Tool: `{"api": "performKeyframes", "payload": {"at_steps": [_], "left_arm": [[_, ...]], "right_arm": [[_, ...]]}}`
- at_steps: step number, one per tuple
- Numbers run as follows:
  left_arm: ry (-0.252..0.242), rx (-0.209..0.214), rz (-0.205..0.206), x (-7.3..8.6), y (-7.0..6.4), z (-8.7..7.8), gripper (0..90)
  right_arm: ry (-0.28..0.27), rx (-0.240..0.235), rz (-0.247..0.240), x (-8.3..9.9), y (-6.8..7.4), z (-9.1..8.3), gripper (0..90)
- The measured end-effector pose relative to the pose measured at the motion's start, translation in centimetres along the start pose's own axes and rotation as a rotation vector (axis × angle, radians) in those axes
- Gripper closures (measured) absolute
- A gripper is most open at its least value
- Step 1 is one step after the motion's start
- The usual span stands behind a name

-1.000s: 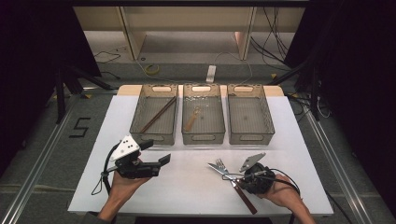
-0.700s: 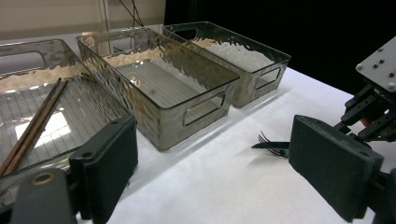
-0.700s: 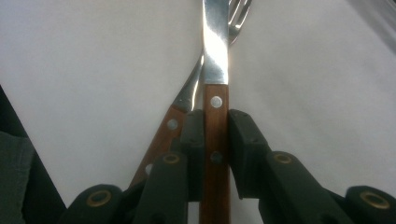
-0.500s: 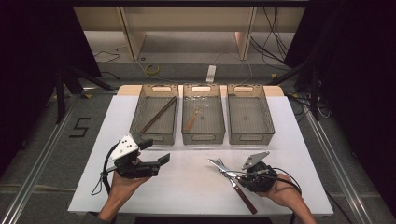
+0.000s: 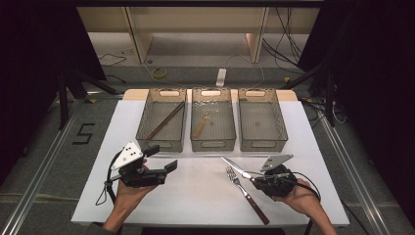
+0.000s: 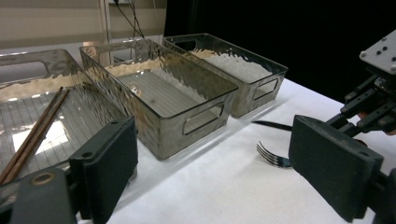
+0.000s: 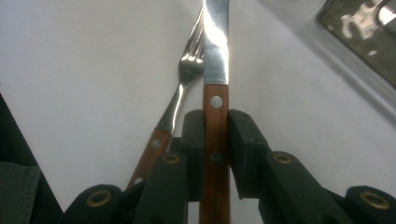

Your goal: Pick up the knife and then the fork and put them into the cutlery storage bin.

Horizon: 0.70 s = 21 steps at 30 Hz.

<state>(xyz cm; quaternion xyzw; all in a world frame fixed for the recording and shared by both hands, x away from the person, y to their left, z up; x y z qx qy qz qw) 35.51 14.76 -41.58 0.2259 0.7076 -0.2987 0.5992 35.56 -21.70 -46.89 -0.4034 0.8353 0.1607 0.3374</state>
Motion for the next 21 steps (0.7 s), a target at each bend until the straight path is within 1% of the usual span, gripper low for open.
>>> {"api": "performKeyframes", "payload": {"at_steps": [6,9,16,19,21], "left_arm": [[-0.006,0.001,-0.003,0.0,0.1,0.0,14.9],[-0.008,-0.003,0.001,-0.1,0.1,-0.1,14.1],[-0.013,-0.003,0.001,-0.1,0.0,-0.1,14.2],[-0.013,-0.003,0.002,-0.1,0.0,-0.2,14.2],[-0.015,-0.008,0.002,-0.1,0.1,-0.2,14.1]], "right_arm": [[-0.054,0.022,0.033,-0.8,-1.2,-0.7,77.4],[-0.087,0.017,0.054,-1.4,-1.9,-1.1,77.4],[-0.129,0.039,0.086,-2.6,-3.4,-1.4,77.5],[-0.146,0.04,0.09,-3.0,-3.9,-1.5,77.5],[-0.156,0.05,0.098,-3.3,-4.2,-1.5,77.5]]}}
Point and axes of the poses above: each handheld gripper's, and its own axes: z roughly forward along the jaws, x roughly out of its underside, y roughly to its left, the point moved 4 cm from there along z, roughly forward along the jaws, and after that the axes turned 10 degrees about -y, right-handed, at the moved point
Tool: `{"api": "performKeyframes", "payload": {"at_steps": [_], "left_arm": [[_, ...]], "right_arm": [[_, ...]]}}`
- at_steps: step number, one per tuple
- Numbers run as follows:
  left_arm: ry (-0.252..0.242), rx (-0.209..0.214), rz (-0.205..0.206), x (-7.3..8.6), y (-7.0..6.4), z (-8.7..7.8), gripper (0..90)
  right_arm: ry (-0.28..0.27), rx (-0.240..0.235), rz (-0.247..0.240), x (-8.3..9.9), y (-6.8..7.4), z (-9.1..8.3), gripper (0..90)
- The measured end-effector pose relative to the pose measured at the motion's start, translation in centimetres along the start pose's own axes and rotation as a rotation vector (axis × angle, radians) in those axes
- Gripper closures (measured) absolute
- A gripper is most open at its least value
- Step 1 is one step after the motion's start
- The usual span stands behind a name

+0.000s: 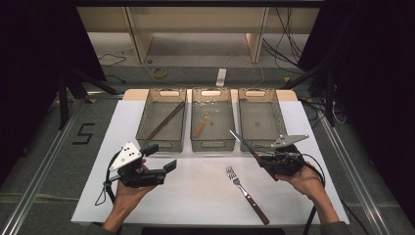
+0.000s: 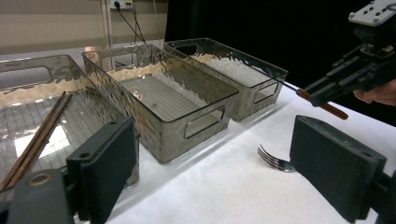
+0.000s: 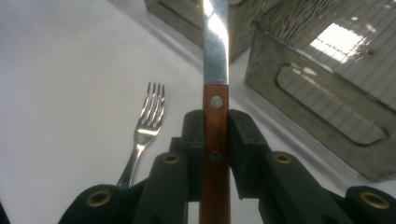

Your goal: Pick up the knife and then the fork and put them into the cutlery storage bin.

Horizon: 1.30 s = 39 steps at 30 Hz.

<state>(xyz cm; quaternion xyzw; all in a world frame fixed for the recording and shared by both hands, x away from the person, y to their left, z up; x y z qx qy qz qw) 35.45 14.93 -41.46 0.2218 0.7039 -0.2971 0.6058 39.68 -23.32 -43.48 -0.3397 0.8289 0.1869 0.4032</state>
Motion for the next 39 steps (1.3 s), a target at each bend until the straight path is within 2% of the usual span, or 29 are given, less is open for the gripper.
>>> {"api": "performKeyframes", "payload": {"at_steps": [16,18,25,32,39], "left_arm": [[-0.007,-0.006,0.003,-0.1,0.1,-0.1,14.2],[-0.005,-0.007,0.004,0.0,0.1,-0.1,14.2],[-0.007,-0.01,0.007,0.0,0.1,-0.1,14.1],[-0.009,-0.008,0.009,-0.1,0.1,-0.1,14.2],[-0.009,-0.009,0.007,-0.1,0.1,-0.2,14.2]], "right_arm": [[-0.1,0.119,0.107,-3.9,-4.2,0.6,77.4],[-0.1,0.145,0.111,-4.3,-4.5,0.8,77.4],[-0.102,0.175,0.135,-5.7,-5.3,1.9,77.4],[-0.085,0.194,0.153,-6.8,-6.4,3.2,77.4],[-0.078,0.207,0.18,-8.0,-7.3,3.9,77.4]]}}
Point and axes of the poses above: each handheld gripper's, and its own axes: z roughly forward along the jaws, x roughly out of its underside, y roughly to its left, the point moved 4 cm from there along z, roughly forward along the jaws, and after that the axes turned 10 degrees about -y, right-handed, at the moved point
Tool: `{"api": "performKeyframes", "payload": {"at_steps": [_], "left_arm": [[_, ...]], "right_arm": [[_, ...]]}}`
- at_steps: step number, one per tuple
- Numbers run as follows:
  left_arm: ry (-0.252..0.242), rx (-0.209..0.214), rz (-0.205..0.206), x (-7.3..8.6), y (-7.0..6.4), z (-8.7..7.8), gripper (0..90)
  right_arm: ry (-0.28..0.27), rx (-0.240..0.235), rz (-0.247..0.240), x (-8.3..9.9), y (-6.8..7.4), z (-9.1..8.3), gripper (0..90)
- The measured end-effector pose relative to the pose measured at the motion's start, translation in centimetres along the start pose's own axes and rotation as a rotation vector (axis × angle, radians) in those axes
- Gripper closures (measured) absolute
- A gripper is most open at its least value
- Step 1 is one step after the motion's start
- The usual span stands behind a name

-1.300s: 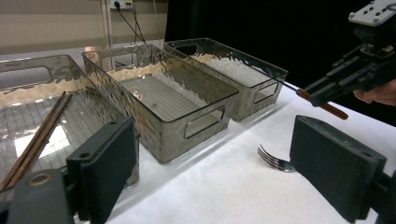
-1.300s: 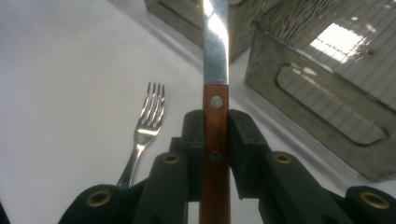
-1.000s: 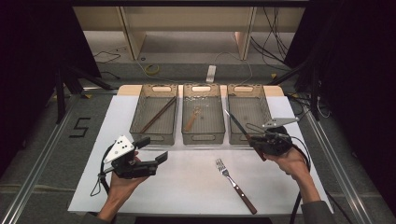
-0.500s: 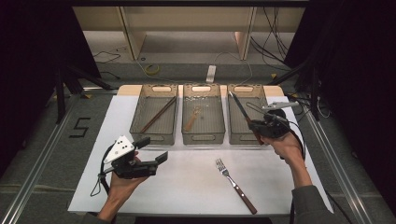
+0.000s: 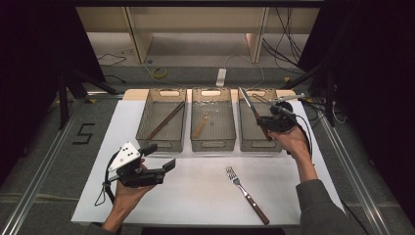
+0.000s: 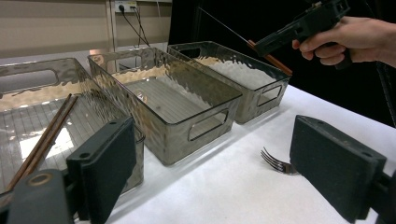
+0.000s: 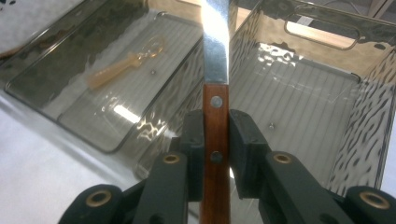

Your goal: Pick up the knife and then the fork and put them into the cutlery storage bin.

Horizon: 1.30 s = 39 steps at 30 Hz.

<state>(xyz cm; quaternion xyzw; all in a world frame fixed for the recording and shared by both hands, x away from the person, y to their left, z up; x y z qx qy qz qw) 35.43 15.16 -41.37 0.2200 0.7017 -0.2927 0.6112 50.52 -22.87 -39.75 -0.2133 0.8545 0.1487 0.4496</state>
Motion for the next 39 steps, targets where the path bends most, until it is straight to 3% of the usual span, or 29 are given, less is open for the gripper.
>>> {"api": "performKeyframes", "payload": {"at_steps": [10,22,35,37,39], "left_arm": [[-0.004,0.0,-0.003,0.0,0.0,0.0,14.2],[-0.007,0.002,-0.004,-0.1,-0.1,-0.1,14.1],[-0.007,0.008,-0.007,0.0,-0.2,-0.1,14.0],[-0.007,0.007,-0.011,0.0,-0.1,0.0,13.8],[-0.004,0.006,-0.012,0.0,-0.1,0.0,13.7]], "right_arm": [[0.008,0.04,0.028,-1.1,-0.7,1.9,77.3],[0.06,0.101,0.054,-0.4,-1.5,3.5,77.3],[0.097,0.132,0.083,0.8,-1.8,4.7,76.7],[0.113,0.141,0.105,1.3,-1.9,5.0,74.0],[0.097,0.123,0.12,1.4,-1.8,5.1,60.0]]}}
Point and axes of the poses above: each handheld gripper's, and its own axes: z roughly forward along the jaws, x roughly out of its underside, y roughly to its left, the point moved 4 cm from there along z, roughly forward along the jaws, and after that the axes turned 10 degrees about -y, right-handed, at the moved point
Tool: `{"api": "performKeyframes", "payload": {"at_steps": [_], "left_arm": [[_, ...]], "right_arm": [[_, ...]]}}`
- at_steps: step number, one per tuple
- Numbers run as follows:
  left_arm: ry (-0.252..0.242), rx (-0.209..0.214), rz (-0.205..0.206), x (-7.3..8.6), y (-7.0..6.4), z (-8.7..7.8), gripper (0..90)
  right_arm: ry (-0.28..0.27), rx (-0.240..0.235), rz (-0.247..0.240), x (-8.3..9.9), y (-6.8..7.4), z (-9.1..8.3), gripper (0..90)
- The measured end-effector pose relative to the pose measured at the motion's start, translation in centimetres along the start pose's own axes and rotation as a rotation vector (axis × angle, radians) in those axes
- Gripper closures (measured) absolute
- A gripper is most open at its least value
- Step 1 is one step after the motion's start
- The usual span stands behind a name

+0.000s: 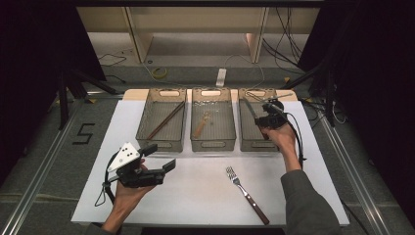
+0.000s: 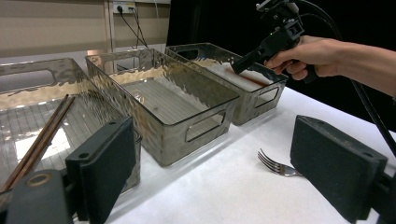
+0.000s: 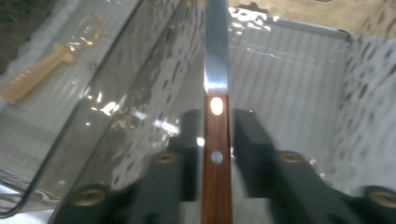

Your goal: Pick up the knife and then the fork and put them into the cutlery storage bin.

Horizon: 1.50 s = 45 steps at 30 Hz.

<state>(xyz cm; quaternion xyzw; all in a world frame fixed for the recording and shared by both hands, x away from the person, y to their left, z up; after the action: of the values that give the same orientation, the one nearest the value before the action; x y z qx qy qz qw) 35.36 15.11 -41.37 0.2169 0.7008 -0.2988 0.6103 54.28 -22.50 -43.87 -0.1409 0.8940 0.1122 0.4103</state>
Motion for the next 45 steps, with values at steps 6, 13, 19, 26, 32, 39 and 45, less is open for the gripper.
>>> {"api": "performKeyframes", "payload": {"at_steps": [6,13,19,26,32,39,45], "left_arm": [[0.003,0.006,-0.003,0.0,-0.2,0.1,13.7],[0.003,0.005,-0.003,0.0,-0.1,0.0,13.6],[0.005,0.002,-0.001,0.0,0.0,0.0,13.6],[-0.004,0.001,-0.009,-0.1,0.0,-0.1,13.4],[-0.002,0.004,-0.005,-0.1,-0.1,0.0,13.4],[-0.003,0.003,-0.003,-0.1,-0.1,-0.1,13.4],[-0.002,0.003,-0.002,-0.1,-0.1,-0.1,13.4]], "right_arm": [[-0.037,-0.053,-0.018,-0.3,0.4,-1.3,46.3],[-0.072,-0.134,-0.125,-0.1,3.2,-4.3,36.2],[-0.075,-0.215,-0.213,1.6,6.1,-7.4,31.1],[-0.098,-0.248,-0.232,3.8,7.6,-9.2,27.3],[-0.093,-0.278,-0.237,5.2,7.9,-9.7,27.5],[-0.063,-0.294,-0.265,6.5,8.5,-10.8,27.0],[-0.023,-0.31,-0.296,7.5,9.4,-11.0,26.0]]}}
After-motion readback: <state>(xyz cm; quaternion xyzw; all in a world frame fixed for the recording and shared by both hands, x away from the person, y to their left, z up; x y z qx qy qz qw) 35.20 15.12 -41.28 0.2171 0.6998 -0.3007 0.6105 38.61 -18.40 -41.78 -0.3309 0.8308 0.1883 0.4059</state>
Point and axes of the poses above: each handheld gripper's, and its own axes: z roughly forward along the jaws, x roughly out of its underside, y roughly to its left, the point moved 4 cm from there along z, roughly forward along the jaws, and after that the axes turned 10 degrees about -y, right-handed, at the moved point
